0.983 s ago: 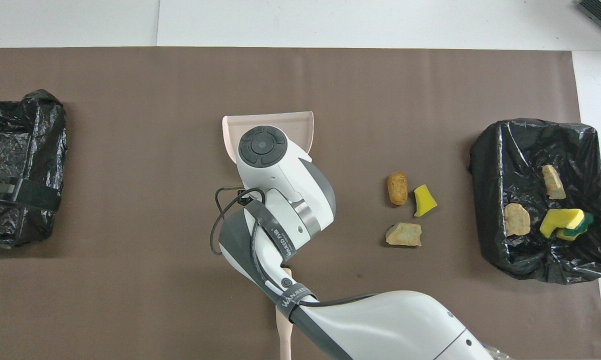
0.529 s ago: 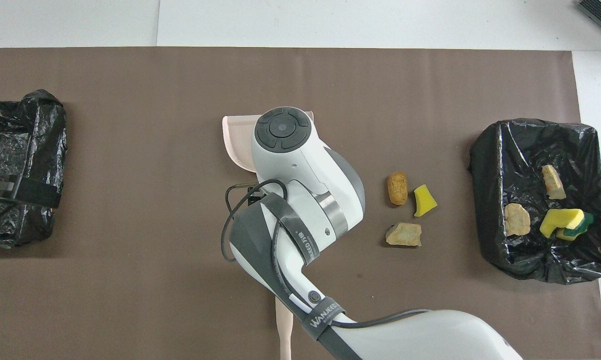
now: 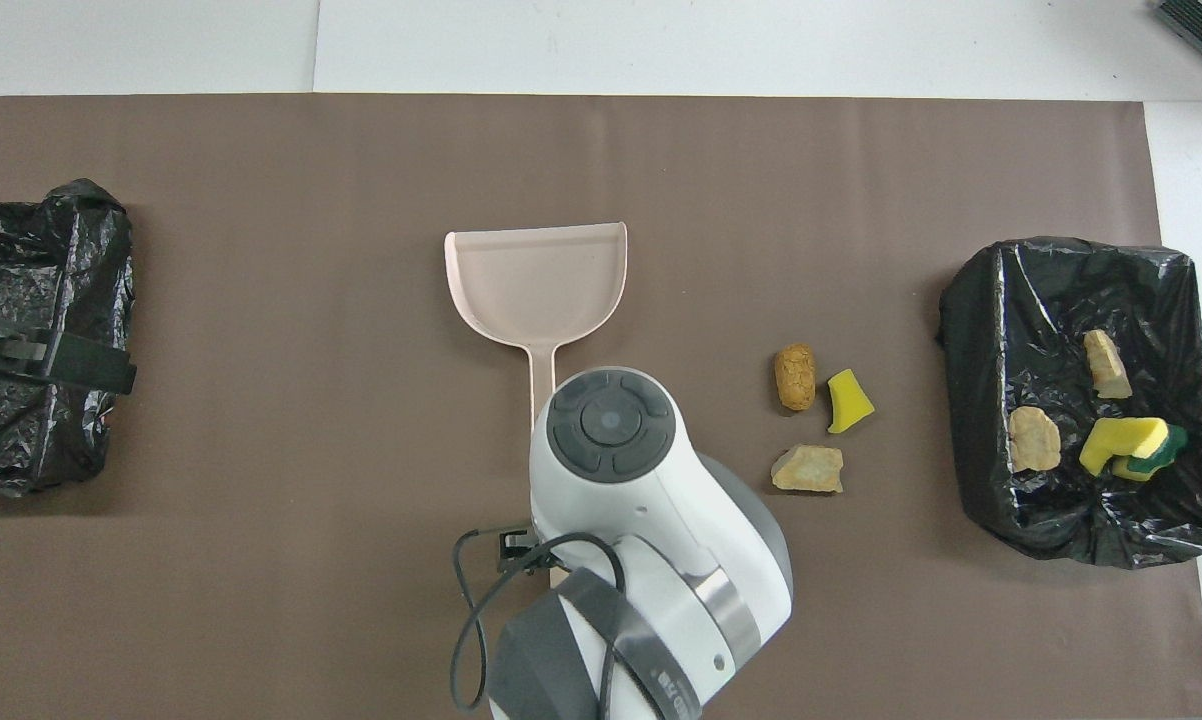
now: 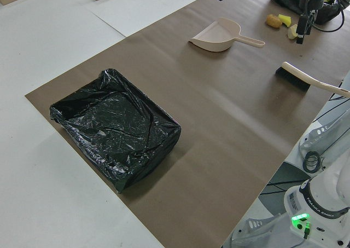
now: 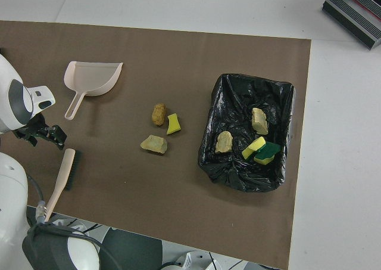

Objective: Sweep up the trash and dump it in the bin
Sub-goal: 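Reach the left gripper to the dustpan handle while the right gripper withdraws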

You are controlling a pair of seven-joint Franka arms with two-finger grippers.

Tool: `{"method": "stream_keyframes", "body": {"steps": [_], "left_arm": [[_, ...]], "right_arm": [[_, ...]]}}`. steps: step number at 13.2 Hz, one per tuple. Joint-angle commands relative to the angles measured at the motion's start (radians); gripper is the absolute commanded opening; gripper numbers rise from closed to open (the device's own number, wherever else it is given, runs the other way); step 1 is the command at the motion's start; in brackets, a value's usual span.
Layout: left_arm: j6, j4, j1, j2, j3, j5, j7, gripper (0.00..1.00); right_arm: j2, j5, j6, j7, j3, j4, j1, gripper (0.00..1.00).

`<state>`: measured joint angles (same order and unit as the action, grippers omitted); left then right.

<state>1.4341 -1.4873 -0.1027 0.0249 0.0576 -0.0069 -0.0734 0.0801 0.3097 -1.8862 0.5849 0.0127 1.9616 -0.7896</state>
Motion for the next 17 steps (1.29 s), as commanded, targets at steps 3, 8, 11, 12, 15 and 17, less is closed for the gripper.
{"method": "stream_keyframes", "body": {"steps": [3, 8, 11, 12, 15, 17], "left_arm": [[0.167, 0.002, -0.147, -0.121, 0.007, 0.018, 0.254, 1.0], [0.353, -0.091, -0.281, -0.186, 0.007, 0.016, 0.384, 1.0], [0.492, -0.174, -0.38, -0.264, 0.005, 0.018, 0.479, 1.0], [0.541, -0.174, -0.391, -0.298, 0.005, 0.019, 0.535, 1.0], [0.618, -0.2, -0.42, -0.355, 0.005, 0.019, 0.564, 1.0], [0.698, -0.273, -0.428, -0.352, 0.005, 0.021, 0.564, 1.0]], "right_arm": [[-0.146, 0.089, -0.232, 0.165, 0.003, 0.339, -0.138, 1.0], [-0.184, 0.092, -0.306, 0.259, 0.001, 0.45, -0.21, 1.0], [-0.189, 0.092, -0.312, 0.303, 0.0, 0.451, -0.249, 1.0], [-0.189, 0.092, -0.317, 0.305, 0.0, 0.451, -0.25, 1.0], [-0.189, 0.092, -0.363, 0.303, -0.002, 0.482, -0.277, 0.98], [-0.181, 0.092, -0.396, 0.299, -0.002, 0.494, -0.278, 0.8]]}}
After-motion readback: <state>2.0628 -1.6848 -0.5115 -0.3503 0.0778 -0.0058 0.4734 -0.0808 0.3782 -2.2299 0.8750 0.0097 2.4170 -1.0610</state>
